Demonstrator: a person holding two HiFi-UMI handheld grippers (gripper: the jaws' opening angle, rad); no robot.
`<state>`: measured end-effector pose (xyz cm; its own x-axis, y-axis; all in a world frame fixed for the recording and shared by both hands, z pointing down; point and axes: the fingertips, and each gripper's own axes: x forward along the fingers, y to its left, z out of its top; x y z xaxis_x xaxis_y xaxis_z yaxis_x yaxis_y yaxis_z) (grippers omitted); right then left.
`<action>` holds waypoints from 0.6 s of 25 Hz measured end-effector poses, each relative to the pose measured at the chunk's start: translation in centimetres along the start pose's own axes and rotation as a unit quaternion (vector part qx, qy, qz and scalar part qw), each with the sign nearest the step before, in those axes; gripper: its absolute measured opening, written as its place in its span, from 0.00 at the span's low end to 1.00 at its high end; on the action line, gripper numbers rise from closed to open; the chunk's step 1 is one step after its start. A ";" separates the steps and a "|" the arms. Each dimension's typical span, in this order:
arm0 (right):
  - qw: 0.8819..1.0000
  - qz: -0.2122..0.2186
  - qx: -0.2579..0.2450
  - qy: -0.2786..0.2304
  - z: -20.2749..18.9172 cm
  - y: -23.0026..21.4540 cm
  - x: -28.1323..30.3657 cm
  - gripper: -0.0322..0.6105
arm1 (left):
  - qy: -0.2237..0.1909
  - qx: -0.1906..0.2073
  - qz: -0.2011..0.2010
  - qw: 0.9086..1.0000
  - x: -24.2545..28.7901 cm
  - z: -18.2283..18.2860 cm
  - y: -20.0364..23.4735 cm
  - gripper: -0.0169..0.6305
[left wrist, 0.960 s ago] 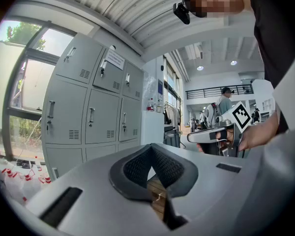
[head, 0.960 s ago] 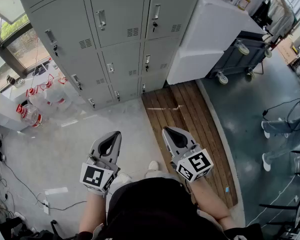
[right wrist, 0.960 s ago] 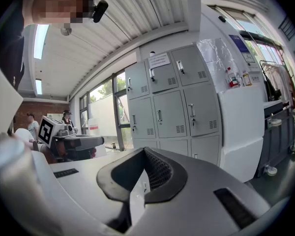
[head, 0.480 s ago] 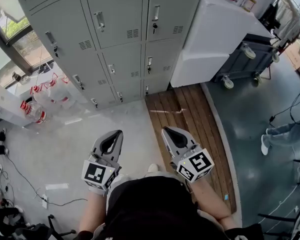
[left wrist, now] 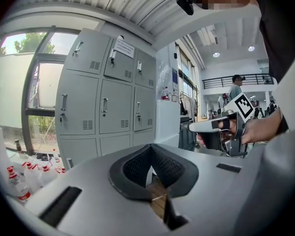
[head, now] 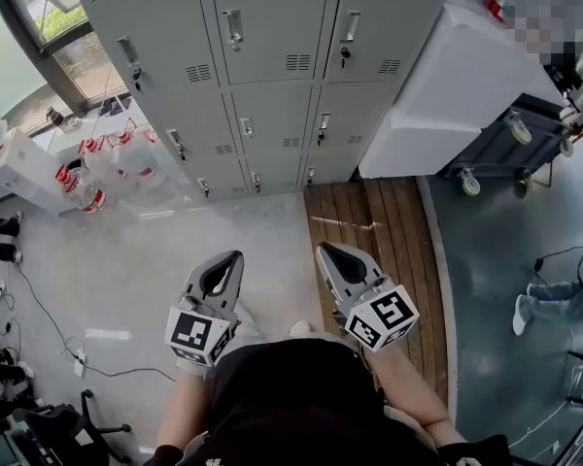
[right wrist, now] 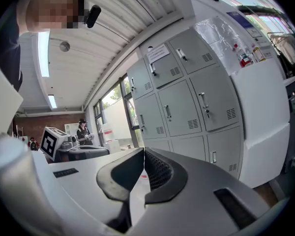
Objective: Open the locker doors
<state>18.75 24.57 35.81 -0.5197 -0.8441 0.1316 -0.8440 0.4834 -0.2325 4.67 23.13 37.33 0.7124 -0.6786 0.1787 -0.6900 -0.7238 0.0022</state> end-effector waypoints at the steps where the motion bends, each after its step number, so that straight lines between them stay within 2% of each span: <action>1: 1.000 0.004 -0.003 0.001 0.2 0.1 1.1 0.10 | 0.000 0.000 0.003 1.000 0.2 -0.2 1.1 0.05; 7: 1.000 0.015 -0.006 0.022 0.7 1.1 9.5 0.10 | 0.007 -0.020 0.015 1.000 0.7 -0.8 9.2 0.05; 15: 0.998 0.010 0.002 0.055 0.5 4.4 24.1 0.10 | 0.010 -0.048 0.019 0.999 0.7 -1.5 24.3 0.05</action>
<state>2.56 6.22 37.53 -0.5479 -0.8039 0.2313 -0.8329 0.4987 -0.2400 -11.81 5.28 39.00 0.6839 -0.7018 0.1993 -0.7259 -0.6818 0.0901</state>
